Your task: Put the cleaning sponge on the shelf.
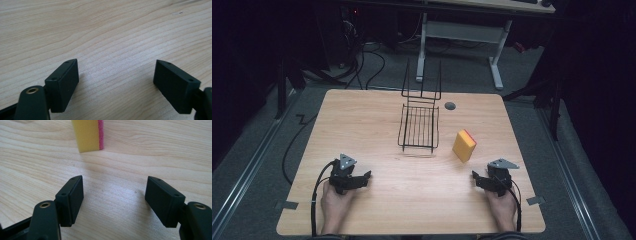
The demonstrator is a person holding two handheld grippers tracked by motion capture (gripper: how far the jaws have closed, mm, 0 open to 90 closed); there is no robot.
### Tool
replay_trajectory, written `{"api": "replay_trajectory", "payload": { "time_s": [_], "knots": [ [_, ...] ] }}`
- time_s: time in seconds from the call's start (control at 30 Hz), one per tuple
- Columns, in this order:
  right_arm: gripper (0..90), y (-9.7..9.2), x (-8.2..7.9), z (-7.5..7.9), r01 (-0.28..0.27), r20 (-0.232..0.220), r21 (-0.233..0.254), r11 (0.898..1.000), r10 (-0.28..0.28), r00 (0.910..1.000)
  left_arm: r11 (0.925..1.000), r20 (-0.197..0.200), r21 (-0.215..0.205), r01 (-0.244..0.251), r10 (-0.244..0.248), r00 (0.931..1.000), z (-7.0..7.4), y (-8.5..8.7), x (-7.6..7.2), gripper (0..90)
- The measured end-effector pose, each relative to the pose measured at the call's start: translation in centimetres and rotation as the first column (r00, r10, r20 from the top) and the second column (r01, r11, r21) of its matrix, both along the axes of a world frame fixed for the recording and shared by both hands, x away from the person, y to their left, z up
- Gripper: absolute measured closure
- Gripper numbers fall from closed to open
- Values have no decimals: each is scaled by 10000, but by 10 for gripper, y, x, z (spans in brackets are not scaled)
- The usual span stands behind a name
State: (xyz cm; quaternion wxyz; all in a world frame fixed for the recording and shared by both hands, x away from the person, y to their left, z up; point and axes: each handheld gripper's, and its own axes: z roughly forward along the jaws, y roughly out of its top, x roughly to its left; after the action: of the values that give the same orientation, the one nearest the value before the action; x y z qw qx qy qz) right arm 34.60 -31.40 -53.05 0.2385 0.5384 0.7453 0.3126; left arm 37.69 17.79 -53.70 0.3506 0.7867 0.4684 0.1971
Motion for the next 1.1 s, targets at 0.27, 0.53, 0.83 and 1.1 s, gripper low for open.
{"api": "replay_trajectory", "payload": {
  "time_s": [0.27, 0.53, 0.83, 1.1],
  "knots": [
    [316, 0, 0, 0, -20, -20, 10, 10000, 20, 10000, 10000, 8, -8, -10, 10, 10000, 0, 0, 0, 210],
    [316, 0, -1, 0, -8, -18, 10, 10000, 8, 10000, 10000, -20, -64, 4, -5, 10000, 0, 1, 0, 211],
    [331, 1, -2, 0, 39, 25, -10, 10000, -39, 10000, 9997, -31, -233, -58, 57, 10000, 0, 3, 1, 211],
    [340, 1, -1, 0, -27, 30, -9, 10000, 27, 10000, 9998, -26, -169, -48, 48, 10000, 0, 2, 1, 210]
  ]
}}
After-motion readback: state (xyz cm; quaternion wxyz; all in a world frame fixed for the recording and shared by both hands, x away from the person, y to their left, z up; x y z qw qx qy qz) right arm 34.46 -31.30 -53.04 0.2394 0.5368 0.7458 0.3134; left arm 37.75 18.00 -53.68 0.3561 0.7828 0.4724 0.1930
